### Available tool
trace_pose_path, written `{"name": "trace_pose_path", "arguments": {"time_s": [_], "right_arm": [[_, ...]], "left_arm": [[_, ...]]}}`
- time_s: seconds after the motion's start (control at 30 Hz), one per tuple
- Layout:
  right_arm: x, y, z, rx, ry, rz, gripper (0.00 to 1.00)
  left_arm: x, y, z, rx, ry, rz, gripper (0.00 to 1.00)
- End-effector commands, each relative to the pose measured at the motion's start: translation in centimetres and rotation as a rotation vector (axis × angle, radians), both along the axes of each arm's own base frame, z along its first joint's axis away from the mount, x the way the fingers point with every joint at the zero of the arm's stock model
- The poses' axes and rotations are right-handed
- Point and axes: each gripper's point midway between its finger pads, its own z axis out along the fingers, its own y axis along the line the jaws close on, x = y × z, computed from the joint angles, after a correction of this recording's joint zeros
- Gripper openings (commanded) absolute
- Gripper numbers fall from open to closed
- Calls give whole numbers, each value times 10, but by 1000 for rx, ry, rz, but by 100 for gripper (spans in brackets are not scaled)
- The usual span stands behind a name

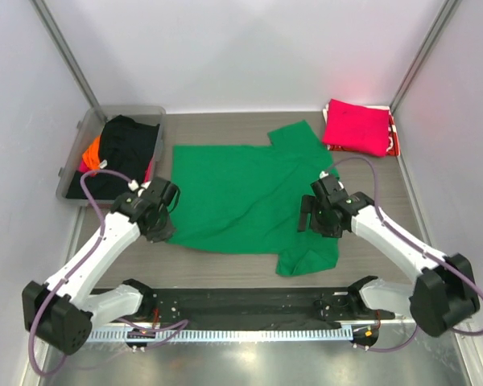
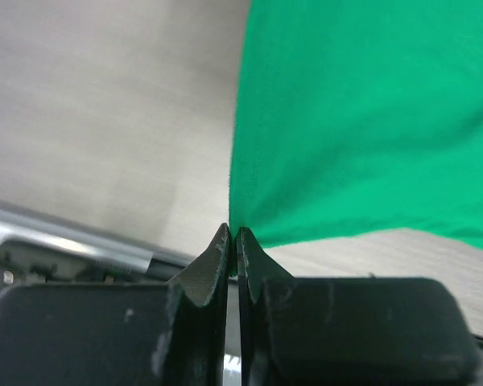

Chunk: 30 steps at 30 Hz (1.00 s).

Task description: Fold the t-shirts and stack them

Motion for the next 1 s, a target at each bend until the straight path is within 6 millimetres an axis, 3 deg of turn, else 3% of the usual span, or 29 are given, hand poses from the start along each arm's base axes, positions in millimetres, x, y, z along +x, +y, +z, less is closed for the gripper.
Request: {"name": "trace_pose_path", "arguments": {"time_s": [0.0,0.07,0.2,0.3,0.53,0.83,0.9,0.97], "right_arm": [[-18,1,24,32,-20,-117,80],[-31,6,19,70,12,-149,79],[-60,3,-14,36,95,-162,75],[-70,5,-27,-3,120,-151,70],[-68,18,-41,-27,124,-120,61],[-66,10,-58,-128,122,-87,51],[-64,8,-60,-147,125,-85,41],[-65,9,-60,-142,129,-83,23]], "left_arm": [[-29,15,4,-11,7,111,6],[-37,20,4,-11,-4,148,6],[-47,23,-2,-14,14,180,8],[-51,19,-11,-30,51,178,8],[-50,15,-12,-49,59,164,7],[-51,13,-12,-59,55,159,7],[-51,13,-12,-60,55,162,7],[-51,13,-12,-60,53,162,6]]}}
